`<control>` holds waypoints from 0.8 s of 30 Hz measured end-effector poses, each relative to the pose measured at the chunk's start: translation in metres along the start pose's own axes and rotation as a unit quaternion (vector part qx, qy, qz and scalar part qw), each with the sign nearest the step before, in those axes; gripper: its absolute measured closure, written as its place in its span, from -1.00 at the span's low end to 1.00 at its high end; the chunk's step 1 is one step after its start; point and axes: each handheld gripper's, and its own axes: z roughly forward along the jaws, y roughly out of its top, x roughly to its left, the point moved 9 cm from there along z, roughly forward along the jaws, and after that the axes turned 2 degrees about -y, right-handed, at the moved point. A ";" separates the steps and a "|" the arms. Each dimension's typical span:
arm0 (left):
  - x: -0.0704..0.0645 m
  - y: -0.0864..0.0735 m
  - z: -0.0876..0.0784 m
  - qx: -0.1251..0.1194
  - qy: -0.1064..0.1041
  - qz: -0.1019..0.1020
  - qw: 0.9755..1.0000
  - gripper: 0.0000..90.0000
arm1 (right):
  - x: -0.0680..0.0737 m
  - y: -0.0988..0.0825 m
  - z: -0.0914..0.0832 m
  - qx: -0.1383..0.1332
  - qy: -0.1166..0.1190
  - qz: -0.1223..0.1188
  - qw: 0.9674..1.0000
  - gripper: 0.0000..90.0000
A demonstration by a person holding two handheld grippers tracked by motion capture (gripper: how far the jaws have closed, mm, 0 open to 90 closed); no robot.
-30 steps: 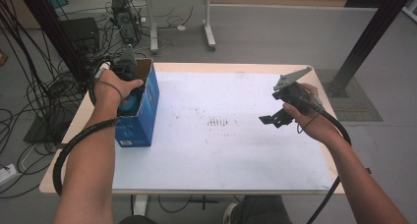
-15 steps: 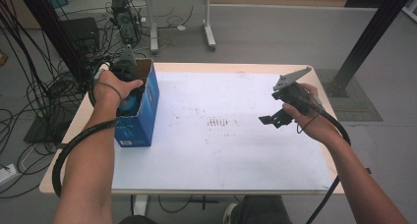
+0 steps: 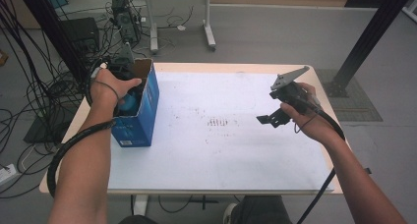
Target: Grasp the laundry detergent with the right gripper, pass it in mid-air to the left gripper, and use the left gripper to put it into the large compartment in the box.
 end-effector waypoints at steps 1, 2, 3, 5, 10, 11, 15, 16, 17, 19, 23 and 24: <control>0.000 0.000 -0.001 -0.003 0.002 0.001 1.000 -0.34 | 0.000 0.000 0.000 -0.001 0.000 -0.001 1.000 -0.99; 0.000 0.000 -0.002 -0.005 0.002 0.001 1.000 -0.35 | 0.000 0.001 0.000 -0.001 -0.001 0.000 1.000 -0.99; -0.001 0.000 -0.003 -0.008 0.000 0.001 1.000 -0.36 | 0.001 0.001 0.000 -0.001 0.000 -0.001 1.000 -0.99; -0.001 -0.001 -0.006 -0.009 0.002 0.003 1.000 -0.36 | 0.001 0.001 0.000 0.000 0.000 -0.001 1.000 -0.99; -0.001 -0.002 -0.010 -0.011 0.003 0.006 1.000 -0.38 | 0.001 0.000 -0.002 -0.001 -0.002 -0.001 1.000 -0.99; -0.002 -0.003 -0.011 -0.012 0.004 0.007 1.000 -0.38 | 0.001 0.001 -0.002 -0.002 -0.002 0.000 1.000 -0.99; -0.004 -0.005 -0.017 -0.015 0.004 0.010 1.000 -0.40 | 0.002 0.001 -0.004 -0.002 -0.003 0.001 1.000 -0.99; -0.004 -0.005 -0.019 -0.016 0.003 0.013 1.000 -0.41 | 0.002 0.001 -0.004 -0.002 -0.002 0.000 1.000 -0.99; -0.004 -0.006 -0.021 -0.015 0.006 0.014 1.000 -0.41 | 0.002 0.001 -0.004 -0.002 -0.002 -0.001 1.000 -0.99; -0.006 -0.008 -0.025 -0.017 0.006 0.015 1.000 -0.42 | 0.003 0.002 -0.005 -0.003 -0.002 -0.002 1.000 -0.99; -0.008 -0.012 -0.034 -0.023 0.006 0.020 1.000 -0.43 | 0.003 0.003 -0.007 -0.003 -0.003 -0.002 1.000 -0.99; -0.009 -0.013 -0.037 -0.024 0.006 0.023 0.999 -0.44 | 0.003 0.003 -0.008 -0.002 -0.004 -0.002 1.000 -0.99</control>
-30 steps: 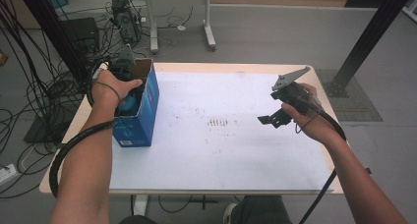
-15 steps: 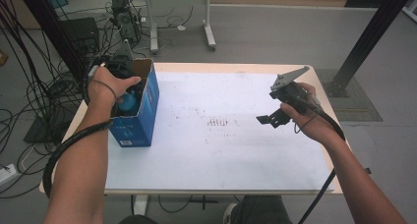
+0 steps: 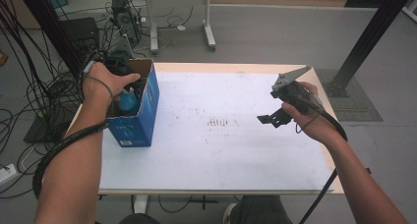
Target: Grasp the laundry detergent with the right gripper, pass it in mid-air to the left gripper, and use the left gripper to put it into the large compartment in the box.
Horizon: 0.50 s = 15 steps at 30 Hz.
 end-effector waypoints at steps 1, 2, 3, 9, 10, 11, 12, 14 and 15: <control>-0.001 -0.001 -0.003 -0.002 0.000 0.001 1.000 -0.45 | 0.000 0.000 0.000 0.000 0.000 -0.001 1.000 -0.99; -0.002 -0.002 -0.007 -0.005 -0.001 0.005 1.000 -0.45 | 0.000 0.001 -0.001 0.000 0.000 0.000 1.000 -0.99; -0.003 -0.003 -0.010 -0.010 -0.003 0.002 1.000 -0.46 | 0.000 0.001 -0.001 0.001 -0.001 0.000 1.000 -0.99; -0.012 -0.007 -0.029 -0.022 -0.009 0.017 1.000 -0.52 | -0.001 0.003 -0.004 0.010 -0.002 0.002 1.000 -0.99; -0.014 -0.007 -0.032 -0.025 -0.008 0.020 0.999 -0.52 | -0.001 0.004 -0.004 0.011 -0.002 0.001 1.000 -0.99; -0.017 -0.008 -0.035 -0.027 -0.008 0.024 0.999 -0.53 | -0.001 0.005 -0.004 0.012 -0.002 0.002 1.000 -0.99; -0.019 -0.008 -0.037 -0.029 -0.008 0.027 0.999 -0.54 | -0.001 0.006 -0.004 0.014 -0.003 0.002 1.000 -0.99; -0.025 -0.008 -0.041 -0.033 -0.009 0.036 0.999 -0.55 | -0.001 0.007 -0.004 0.017 -0.003 0.002 1.000 -0.99; -0.028 -0.008 -0.043 -0.036 -0.010 0.040 0.998 -0.56 | -0.002 0.007 -0.004 0.020 -0.003 0.001 1.000 -0.99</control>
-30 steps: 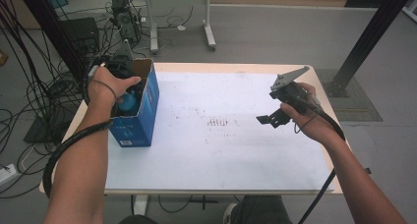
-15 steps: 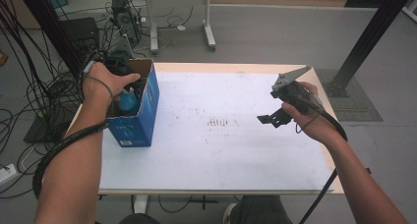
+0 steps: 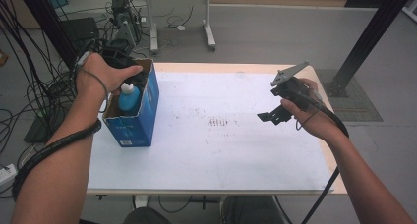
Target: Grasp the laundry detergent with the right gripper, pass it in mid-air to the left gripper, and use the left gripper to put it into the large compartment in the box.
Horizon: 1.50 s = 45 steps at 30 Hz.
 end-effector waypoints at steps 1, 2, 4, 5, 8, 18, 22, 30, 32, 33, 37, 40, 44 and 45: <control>-0.004 0.001 -0.002 -0.004 -0.003 0.003 1.000 -0.56 | 0.000 0.001 0.000 0.003 0.000 -0.001 1.000 -0.99; -0.007 0.001 -0.004 -0.007 -0.005 0.008 1.000 -0.57 | -0.001 0.001 0.000 0.007 0.000 -0.001 1.000 -0.99; -0.014 0.001 -0.006 -0.011 -0.009 0.016 1.000 -0.60 | -0.002 0.002 0.001 0.013 0.001 -0.001 1.000 -0.99; -0.019 0.001 -0.007 -0.014 -0.011 0.021 1.000 -0.60 | -0.004 0.003 0.001 0.016 0.001 -0.003 1.000 -0.99; -0.030 0.001 -0.008 -0.017 -0.016 0.036 0.999 -0.64 | -0.010 0.004 -0.001 0.026 0.000 -0.001 1.000 -0.99; -0.070 0.003 -0.015 -0.036 -0.045 0.081 0.995 -0.73 | -0.040 0.006 -0.002 0.063 -0.004 0.033 0.997 -0.99; -0.088 0.003 -0.015 -0.040 -0.056 0.100 0.993 -0.74 | -0.050 0.008 0.001 0.080 -0.003 0.046 0.996 -0.99; -0.114 0.002 -0.005 -0.036 -0.055 0.129 0.989 -0.74 | -0.072 0.018 0.002 0.121 -0.022 0.069 0.990 -0.99; -0.120 0.000 -0.001 -0.033 -0.055 0.136 0.989 -0.74 | -0.077 0.020 0.001 0.129 -0.026 0.074 0.989 -0.99; -0.123 0.000 0.000 -0.032 -0.057 0.138 0.988 -0.74 | -0.080 0.021 0.001 0.133 -0.027 0.077 0.988 -0.99; -0.131 0.001 0.002 -0.034 -0.062 0.145 0.987 -0.74 | -0.090 0.025 0.002 0.145 -0.033 0.090 0.985 -0.99; -0.136 0.002 0.003 -0.034 -0.065 0.149 0.986 -0.74 | -0.096 0.025 0.005 0.154 -0.035 0.097 0.983 -0.99; -0.142 0.003 0.004 -0.035 -0.071 0.153 0.985 -0.74 | -0.102 0.026 0.009 0.159 -0.039 0.104 0.981 -0.99; -0.143 0.003 0.005 -0.034 -0.070 0.153 0.985 -0.74 | -0.104 0.025 0.009 0.162 -0.040 0.106 0.980 -0.99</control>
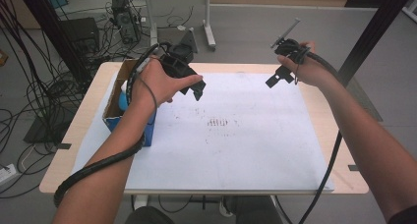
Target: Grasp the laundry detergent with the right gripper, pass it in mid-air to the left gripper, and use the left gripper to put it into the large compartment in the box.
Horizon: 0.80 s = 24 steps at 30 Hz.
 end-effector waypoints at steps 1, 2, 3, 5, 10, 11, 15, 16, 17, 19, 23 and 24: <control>0.000 0.000 0.001 0.001 0.000 0.001 1.000 -0.74 | -0.001 0.000 0.001 0.003 -0.001 0.002 1.000 -0.99; -0.001 0.000 0.001 0.002 -0.001 0.002 1.000 -0.74 | -0.003 0.000 0.002 0.004 -0.003 0.001 1.000 -0.99; -0.001 0.001 0.002 0.002 -0.002 0.002 1.000 -0.74 | -0.003 0.001 0.002 0.004 -0.004 0.002 1.000 -0.99; -0.001 0.001 0.004 0.005 -0.002 0.001 1.000 -0.74 | -0.003 0.002 0.003 0.006 -0.005 0.000 1.000 -0.99; -0.003 0.001 0.006 0.005 -0.002 0.002 1.000 -0.74 | 0.000 0.004 0.004 0.007 -0.004 -0.006 1.000 -0.99; -0.003 0.001 0.006 0.006 -0.002 0.003 1.000 -0.74 | 0.000 0.004 0.004 0.007 -0.005 -0.006 1.000 -0.99; -0.001 0.000 0.006 0.006 -0.001 0.001 1.000 -0.74 | -0.001 0.004 0.003 0.005 -0.006 -0.007 1.000 -0.99; -0.001 0.000 0.006 0.006 -0.001 0.000 1.000 -0.74 | -0.002 0.004 0.003 0.004 -0.006 -0.006 1.000 -0.99; 0.000 0.000 0.006 0.006 -0.001 0.000 1.000 -0.74 | -0.002 0.004 0.003 0.005 -0.007 -0.005 1.000 -0.99; 0.000 0.000 0.005 0.006 0.001 0.001 1.000 -0.74 | -0.003 0.003 0.002 0.004 -0.008 -0.006 1.000 -0.99; -0.001 0.001 0.004 0.003 -0.001 0.003 1.000 -0.74 | -0.003 0.003 0.001 0.003 -0.008 -0.005 1.000 -0.99; -0.001 0.001 0.004 0.004 -0.001 0.003 1.000 -0.74 | -0.003 0.003 0.001 0.003 -0.008 -0.006 1.000 -0.99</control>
